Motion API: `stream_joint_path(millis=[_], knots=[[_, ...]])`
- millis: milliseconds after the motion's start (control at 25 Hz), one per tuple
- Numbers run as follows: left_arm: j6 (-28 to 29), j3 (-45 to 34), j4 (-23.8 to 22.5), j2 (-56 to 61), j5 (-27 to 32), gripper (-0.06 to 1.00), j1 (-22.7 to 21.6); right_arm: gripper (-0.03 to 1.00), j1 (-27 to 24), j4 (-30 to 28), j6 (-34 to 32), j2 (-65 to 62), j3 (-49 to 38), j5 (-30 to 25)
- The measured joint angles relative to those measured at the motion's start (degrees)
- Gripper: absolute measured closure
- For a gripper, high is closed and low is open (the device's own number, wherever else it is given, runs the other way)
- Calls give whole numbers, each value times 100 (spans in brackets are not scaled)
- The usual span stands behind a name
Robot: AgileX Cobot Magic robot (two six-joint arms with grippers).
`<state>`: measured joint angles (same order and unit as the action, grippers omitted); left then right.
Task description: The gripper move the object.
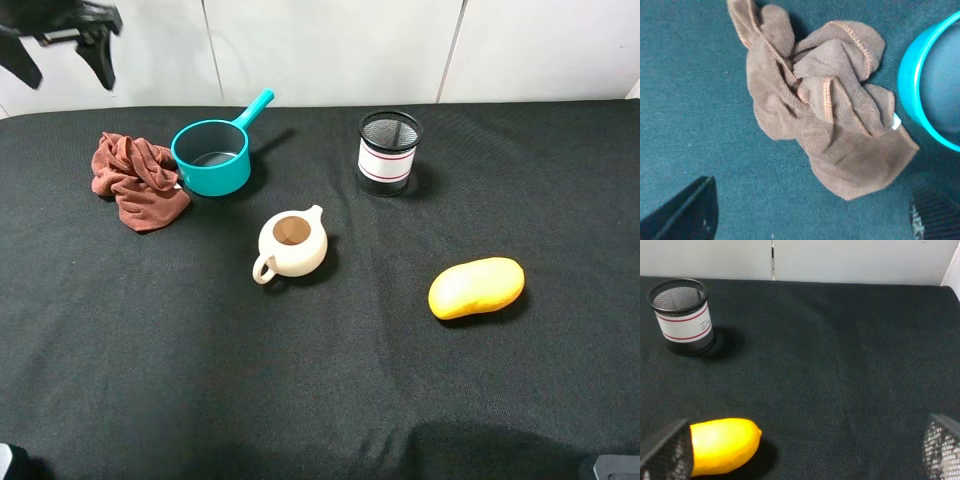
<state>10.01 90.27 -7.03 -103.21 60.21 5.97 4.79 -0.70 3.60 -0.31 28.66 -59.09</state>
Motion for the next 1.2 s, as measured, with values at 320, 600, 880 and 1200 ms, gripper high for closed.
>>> stream_joint_path(millis=[320, 600, 880, 1200], knots=[[-107, -542, -23, 1169, 159, 18, 0, 27, 0, 0, 0, 0, 0, 0], [-146, -1793, -100, 2605, 164, 18, -64, 27, 0, 0, 0, 0, 0, 0], [-146, -3177, -107, 4268, 275, 18, -517, 27, 0, 0, 0, 0, 0, 0], [-138, -4397, -117, 6196, 673, 18, -823, 27, 0, 0, 0, 0, 0, 0]])
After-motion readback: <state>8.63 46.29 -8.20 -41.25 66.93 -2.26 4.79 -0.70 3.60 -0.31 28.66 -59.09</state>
